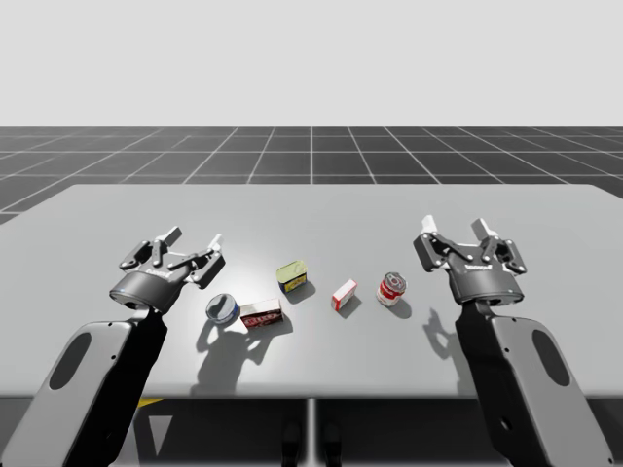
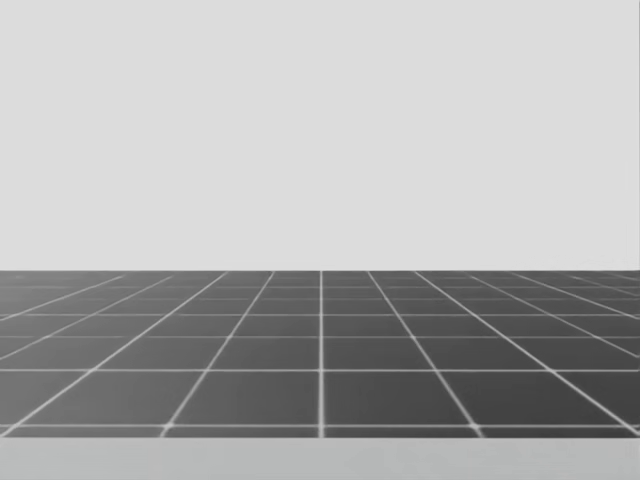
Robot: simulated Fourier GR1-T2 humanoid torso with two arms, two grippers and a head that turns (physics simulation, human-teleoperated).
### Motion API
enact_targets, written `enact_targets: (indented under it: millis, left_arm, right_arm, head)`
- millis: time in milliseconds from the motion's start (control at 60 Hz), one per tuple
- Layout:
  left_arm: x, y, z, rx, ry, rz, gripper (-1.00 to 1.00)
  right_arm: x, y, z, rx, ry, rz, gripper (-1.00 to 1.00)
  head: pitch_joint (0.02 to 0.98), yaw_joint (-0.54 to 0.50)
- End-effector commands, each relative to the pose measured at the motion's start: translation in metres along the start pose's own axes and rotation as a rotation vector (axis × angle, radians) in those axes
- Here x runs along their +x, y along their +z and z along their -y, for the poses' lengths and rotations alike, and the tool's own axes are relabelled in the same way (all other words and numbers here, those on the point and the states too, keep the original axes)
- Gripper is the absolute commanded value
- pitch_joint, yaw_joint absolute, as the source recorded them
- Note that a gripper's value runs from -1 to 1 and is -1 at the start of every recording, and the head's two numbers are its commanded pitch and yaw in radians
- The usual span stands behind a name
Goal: Grasp the pudding box and hold it up.
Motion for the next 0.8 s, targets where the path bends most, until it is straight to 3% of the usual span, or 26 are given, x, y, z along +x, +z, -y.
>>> enact_targets:
  millis: [17,50,83,250,583,800]
  left_arm:
    - [0.0003,-0.0001,-0.0008,0.003,0.0,-0.001,-1.0]
    - [0.0003,-0.0001,-0.0007,0.003,0.0,-0.001,-1.0]
    - [0.0002,0.0,-0.0007,0.002,-0.001,-0.001,-1.0]
    - [0.0002,0.0001,-0.0008,0.003,-0.002,-0.002,-1.0]
    - [-0.0007,-0.0012,-0.0009,0.002,-0.018,-0.008,-1.0]
    - [-0.0005,-0.0017,-0.0017,0.005,-0.025,-0.011,-1.0]
  right_arm:
    - [0.001,-0.0003,-0.0008,-0.037,-0.024,0.009,-1.0]
    - [0.0012,-0.0003,-0.0008,-0.03,-0.027,0.008,-1.0]
    - [0.0018,-0.002,0.0002,-0.021,-0.05,-0.001,-1.0]
    - [0.0026,-0.0032,0.0043,-0.018,-0.051,-0.024,-1.0]
    - [0.0031,-0.0034,0.0034,-0.014,-0.043,-0.031,-1.0]
    - [0.0034,-0.0019,-0.0023,0.003,-0.038,-0.035,-1.0]
  head:
    - [0.079,0.0]
    - [0.08,0.0]
    - [0.087,0.0]
    - [0.153,0.0]
    - [0.494,0.03]
    - [0.698,0.12]
